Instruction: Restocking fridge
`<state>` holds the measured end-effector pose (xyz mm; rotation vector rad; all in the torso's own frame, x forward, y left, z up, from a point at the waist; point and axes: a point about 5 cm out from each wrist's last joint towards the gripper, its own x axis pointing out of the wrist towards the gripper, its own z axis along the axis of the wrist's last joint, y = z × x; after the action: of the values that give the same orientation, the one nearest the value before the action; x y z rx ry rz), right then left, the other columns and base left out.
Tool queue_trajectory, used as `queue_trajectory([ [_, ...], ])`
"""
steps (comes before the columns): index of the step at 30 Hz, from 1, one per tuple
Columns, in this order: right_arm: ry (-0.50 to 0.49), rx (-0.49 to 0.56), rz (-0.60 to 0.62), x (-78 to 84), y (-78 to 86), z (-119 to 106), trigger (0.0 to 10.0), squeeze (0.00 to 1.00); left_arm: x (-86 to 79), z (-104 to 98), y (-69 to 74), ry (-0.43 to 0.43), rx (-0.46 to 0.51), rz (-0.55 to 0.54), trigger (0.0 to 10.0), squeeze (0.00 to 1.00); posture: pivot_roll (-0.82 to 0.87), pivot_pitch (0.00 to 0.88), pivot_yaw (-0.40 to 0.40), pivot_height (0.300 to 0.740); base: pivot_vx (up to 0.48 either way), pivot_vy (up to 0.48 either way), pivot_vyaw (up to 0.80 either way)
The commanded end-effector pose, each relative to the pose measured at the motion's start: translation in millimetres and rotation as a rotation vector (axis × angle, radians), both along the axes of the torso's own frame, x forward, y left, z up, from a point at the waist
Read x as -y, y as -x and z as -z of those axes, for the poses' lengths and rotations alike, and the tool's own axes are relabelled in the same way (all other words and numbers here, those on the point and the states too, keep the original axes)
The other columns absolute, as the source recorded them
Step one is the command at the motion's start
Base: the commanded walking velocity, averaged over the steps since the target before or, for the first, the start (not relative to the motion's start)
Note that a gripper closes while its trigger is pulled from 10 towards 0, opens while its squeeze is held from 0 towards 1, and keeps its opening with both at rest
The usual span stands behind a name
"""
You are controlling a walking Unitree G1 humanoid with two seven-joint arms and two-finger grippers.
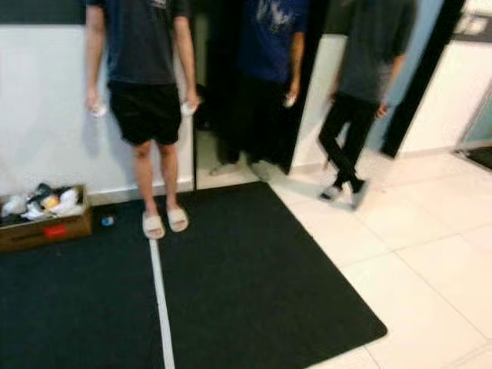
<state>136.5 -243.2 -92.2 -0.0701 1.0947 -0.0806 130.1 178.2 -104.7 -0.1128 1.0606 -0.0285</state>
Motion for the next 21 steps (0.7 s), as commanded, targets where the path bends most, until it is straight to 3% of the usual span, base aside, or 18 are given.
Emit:
queue_trajectory([
  [1, 0.011, -0.002, -0.003, 3.6, -0.1, -1.0, 10.0, 0.00, -0.8, -1.7, -4.3, 0.009, 0.017, -0.007, 10.0, 0.00, -0.07, 0.000, -0.008, 0.740, 0.000, 0.000, -0.80],
  [16, 0.015, 0.001, -0.011, 3.6, -0.5, -1.2, 10.0, 0.00, -0.5, -2.5, -7.1, 0.031, 0.026, -0.060, 10.0, 0.00, -0.07, 0.000, -0.008, 0.740, 0.000, 0.000, -0.80],
  [21, 0.017, 0.010, -0.010, 4.1, -1.3, -1.8, 10.0, 0.00, -2.3, -3.4, -8.9, 0.011, 0.038, -0.059, 10.0, 0.00, -0.07, 0.000, -0.008, 0.740, 0.000, 0.000, 0.00],
])
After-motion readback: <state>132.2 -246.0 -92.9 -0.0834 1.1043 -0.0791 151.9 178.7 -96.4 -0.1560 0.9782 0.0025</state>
